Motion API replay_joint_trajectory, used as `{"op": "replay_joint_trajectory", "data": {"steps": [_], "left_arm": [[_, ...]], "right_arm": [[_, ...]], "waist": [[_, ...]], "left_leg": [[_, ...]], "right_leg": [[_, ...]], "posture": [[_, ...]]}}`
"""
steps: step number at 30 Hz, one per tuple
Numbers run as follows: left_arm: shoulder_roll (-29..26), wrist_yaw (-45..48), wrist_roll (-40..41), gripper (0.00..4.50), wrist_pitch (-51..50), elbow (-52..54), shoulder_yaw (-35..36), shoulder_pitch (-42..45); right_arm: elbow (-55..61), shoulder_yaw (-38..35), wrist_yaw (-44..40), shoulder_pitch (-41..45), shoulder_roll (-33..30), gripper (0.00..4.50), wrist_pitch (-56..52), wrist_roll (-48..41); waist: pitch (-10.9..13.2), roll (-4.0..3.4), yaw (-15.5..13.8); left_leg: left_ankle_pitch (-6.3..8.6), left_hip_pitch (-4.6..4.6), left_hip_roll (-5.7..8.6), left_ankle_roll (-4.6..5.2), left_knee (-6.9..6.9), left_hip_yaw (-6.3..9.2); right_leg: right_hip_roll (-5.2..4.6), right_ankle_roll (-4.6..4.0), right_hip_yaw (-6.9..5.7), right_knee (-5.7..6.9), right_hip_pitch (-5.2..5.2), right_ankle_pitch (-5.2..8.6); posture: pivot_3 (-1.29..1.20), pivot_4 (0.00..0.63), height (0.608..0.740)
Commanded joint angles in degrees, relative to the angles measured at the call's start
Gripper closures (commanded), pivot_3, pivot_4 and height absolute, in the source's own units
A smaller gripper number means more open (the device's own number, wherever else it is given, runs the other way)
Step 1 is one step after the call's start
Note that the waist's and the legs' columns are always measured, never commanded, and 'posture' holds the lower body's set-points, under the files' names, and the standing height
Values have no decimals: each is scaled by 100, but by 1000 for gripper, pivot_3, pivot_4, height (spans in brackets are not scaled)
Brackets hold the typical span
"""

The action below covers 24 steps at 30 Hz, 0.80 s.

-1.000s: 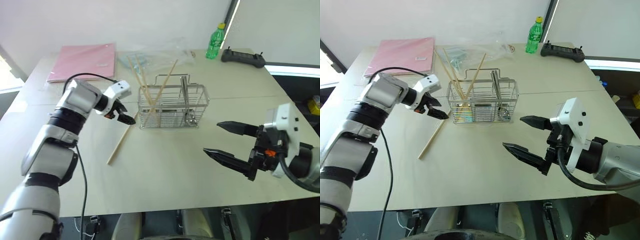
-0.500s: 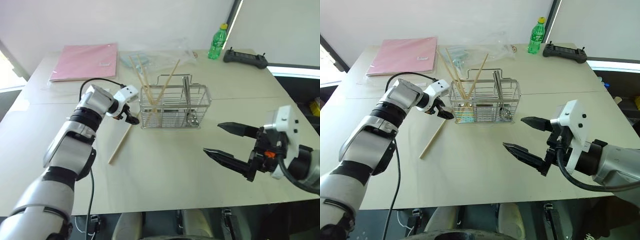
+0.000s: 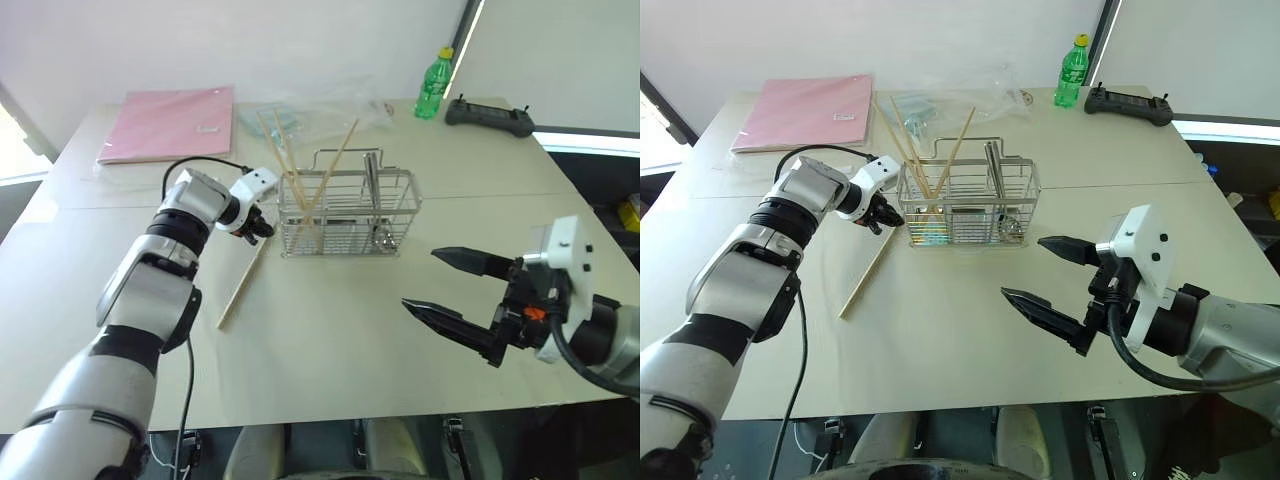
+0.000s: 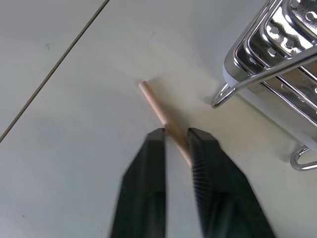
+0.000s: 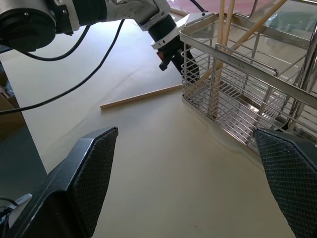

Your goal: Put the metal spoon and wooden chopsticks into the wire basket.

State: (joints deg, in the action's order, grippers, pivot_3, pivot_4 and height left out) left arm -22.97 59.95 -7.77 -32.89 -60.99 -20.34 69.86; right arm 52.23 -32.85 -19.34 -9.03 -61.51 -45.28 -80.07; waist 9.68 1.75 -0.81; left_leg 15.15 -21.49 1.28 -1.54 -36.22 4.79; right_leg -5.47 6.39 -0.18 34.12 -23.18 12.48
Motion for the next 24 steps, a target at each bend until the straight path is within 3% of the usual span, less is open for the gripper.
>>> {"op": "replay_joint_trajectory", "data": {"steps": [1,13,24], "left_arm": [[-15,35,-32,4470,54,10,136,156],[-142,-302,66,4470,-158,-33,564,265],[-1057,-1706,306,4470,47,-383,1587,468]], "right_arm": [[75,-24,17,42,19,0,149,-21],[29,-67,-123,33,-62,0,110,7],[-82,-122,-357,34,-153,0,60,64]], "waist": [[0,0,2],[0,0,7],[0,0,13]], "left_leg": [[0,1,0,0,0,0],[0,0,0,0,0,0],[0,7,-2,0,4,0]], "right_leg": [[0,0,0,0,0,0],[0,0,0,1,0,0],[2,4,-1,4,-2,-2]], "posture": [[0,150,722],[0,150,722],[0,150,722]]}}
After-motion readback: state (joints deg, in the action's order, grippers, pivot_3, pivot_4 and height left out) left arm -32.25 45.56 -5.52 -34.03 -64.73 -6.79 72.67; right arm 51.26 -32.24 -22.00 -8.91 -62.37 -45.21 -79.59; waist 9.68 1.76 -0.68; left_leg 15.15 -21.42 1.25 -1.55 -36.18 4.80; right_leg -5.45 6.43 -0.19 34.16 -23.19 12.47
